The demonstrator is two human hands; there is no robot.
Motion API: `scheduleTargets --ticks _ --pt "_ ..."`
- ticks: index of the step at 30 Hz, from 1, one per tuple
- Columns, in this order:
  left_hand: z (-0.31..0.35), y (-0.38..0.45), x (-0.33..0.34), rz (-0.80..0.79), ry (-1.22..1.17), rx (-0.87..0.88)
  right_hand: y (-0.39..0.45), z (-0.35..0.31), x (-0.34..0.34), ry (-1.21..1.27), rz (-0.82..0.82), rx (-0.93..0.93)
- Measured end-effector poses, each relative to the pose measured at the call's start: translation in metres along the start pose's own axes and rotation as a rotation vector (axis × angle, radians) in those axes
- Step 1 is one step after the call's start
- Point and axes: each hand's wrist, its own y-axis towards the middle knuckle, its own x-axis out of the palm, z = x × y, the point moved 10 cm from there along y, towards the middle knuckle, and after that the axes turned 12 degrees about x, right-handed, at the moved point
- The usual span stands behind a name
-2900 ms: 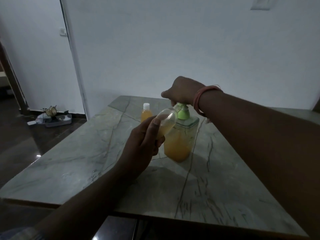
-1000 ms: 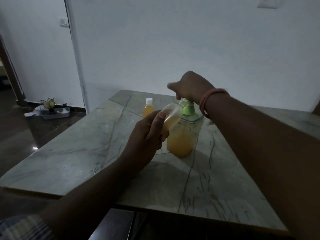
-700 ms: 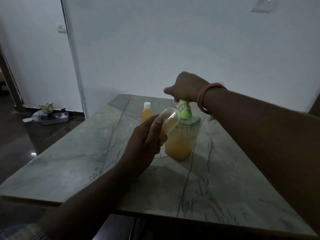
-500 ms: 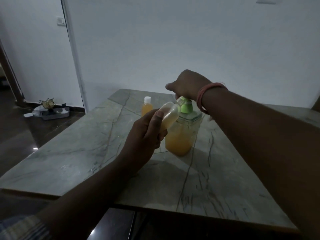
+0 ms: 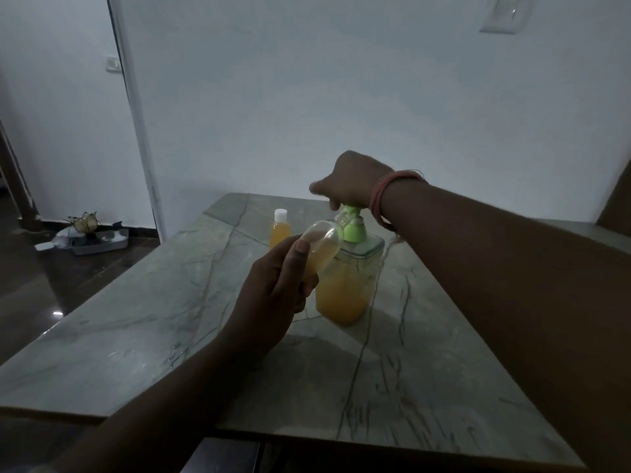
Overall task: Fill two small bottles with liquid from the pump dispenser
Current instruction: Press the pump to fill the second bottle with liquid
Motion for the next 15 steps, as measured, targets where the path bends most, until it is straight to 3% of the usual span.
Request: scheduleTargets --ticks 3,6,11,15 --pt "-0.002 0.0 -0.002 0.005 0.017 0.009 0.002 0.009 0.002 0.085 0.039 0.022" --pt "0.001 0.0 0.001 0.002 0.005 0.012 0.002 0.013 0.008 0.013 -0.025 0.054" --pt "-0.001 -0.001 0.001 0.01 0.002 -0.02 0.002 -0.001 -0.001 -0.032 0.052 -0.008" --pt "0.002 -0.001 0.001 -0.002 0.013 0.017 0.001 0.012 0.002 0.072 0.045 0.045"
